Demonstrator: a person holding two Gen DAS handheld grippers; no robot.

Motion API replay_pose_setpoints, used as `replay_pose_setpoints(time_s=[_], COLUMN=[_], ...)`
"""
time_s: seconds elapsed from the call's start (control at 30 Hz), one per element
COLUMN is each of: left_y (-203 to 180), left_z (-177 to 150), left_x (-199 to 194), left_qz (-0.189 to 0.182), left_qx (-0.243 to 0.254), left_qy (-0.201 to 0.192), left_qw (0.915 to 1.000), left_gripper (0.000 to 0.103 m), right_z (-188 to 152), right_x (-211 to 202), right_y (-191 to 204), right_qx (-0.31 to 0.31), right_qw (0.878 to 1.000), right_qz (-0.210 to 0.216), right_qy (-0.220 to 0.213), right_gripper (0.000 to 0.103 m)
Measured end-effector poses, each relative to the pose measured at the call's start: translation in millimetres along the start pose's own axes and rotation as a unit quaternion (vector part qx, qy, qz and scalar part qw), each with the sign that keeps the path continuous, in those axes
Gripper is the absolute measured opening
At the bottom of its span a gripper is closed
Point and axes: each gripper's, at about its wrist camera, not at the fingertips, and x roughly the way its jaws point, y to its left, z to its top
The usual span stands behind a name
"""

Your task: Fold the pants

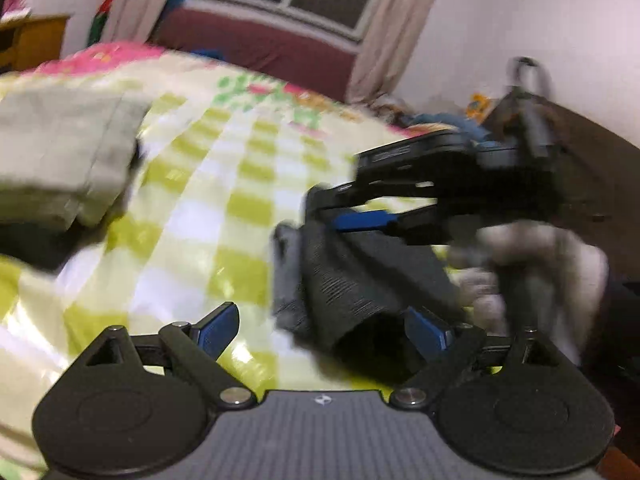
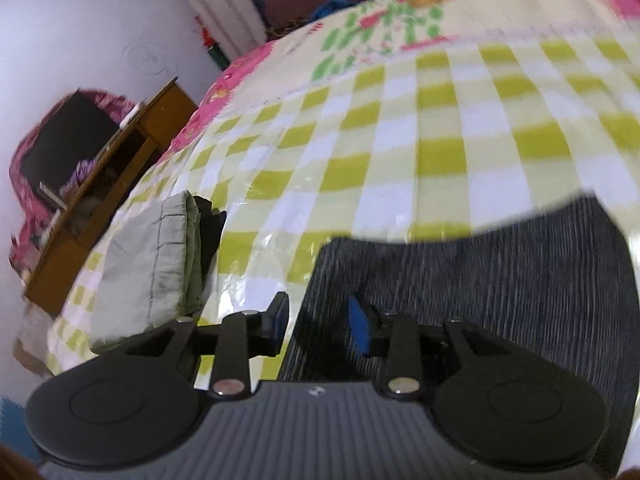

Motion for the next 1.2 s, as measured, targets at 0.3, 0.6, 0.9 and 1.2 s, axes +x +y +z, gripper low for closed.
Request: replay_pose_setpoints(time_s=[0.3,0.6,0.9,1.2], left_y=[-21.3,17.0,10.9,7.4], left_z=[18.8,17.3,32.4,25.7], left_x=[42.7,89.7,80.1,111.9], left_qz=[0.000,0.110,0.184,0.247], left_qx=[0.056,0.055,0.093,0.143], left_qy=[-0.023,0.062,0.008,0.048], left_qw=[0.9982,0.9905,0.9784,0.9573], left_gripper=[0.103,0.103,0.103,0.101], right_z=[21.2,35.9,17.5,-11.8], right_x=[37.1,42.4,-23.3,49.4], right_y=[13.1,-6.4,-13.1,-20.0], right_qx=[-0.119,-0.147,-0.142,-0.180], right_qw=[0.992,0.988,0.987,0.981], right_qz=[-0.039,-0.034,-0.009,-0.062], right_qy=[0.029,0.036,-0.078,-0.023], right_gripper=[0.034,0.046,0.046,0.054])
